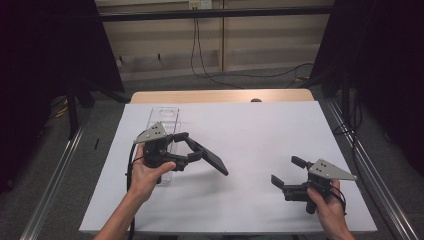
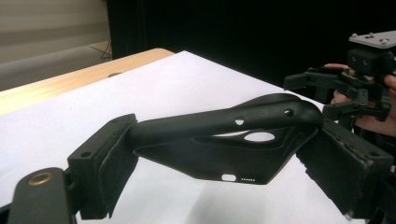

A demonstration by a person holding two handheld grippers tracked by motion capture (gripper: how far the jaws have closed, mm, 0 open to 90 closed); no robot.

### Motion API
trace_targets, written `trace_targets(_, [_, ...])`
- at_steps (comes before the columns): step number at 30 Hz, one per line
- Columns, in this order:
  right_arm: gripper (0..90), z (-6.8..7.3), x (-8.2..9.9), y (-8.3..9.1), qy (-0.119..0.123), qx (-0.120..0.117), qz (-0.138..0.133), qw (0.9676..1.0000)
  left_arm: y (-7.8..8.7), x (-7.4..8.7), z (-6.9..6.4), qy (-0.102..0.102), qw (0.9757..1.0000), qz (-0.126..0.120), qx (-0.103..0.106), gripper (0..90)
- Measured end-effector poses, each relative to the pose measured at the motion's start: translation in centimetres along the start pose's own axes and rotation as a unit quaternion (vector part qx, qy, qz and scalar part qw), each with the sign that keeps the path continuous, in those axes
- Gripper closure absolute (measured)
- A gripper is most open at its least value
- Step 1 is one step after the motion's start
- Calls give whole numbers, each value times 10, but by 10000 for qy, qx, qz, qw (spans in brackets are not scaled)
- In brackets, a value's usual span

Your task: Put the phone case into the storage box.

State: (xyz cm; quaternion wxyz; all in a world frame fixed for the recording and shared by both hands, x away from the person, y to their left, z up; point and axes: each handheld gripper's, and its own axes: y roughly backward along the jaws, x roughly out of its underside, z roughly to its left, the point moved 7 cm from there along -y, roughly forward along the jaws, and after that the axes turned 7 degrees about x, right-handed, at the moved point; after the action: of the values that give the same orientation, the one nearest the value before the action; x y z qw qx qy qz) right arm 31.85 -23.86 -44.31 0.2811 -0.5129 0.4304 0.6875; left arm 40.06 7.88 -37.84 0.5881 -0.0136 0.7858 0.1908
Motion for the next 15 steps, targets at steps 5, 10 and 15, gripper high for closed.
trace_targets(5, [2,-5,7,6,-79,118,4,9999,4,-3,3,14,9999,-31,-99,136])
trace_targets(10, [2,-9,10,13,-131,205,-60,9997,8,-7,5,-19,9997,-49,-218,136])
trace_targets(15, [0,-12,11,17,-111,278,-108,9995,12,-12,8,-21,9995,-56,-322,136])
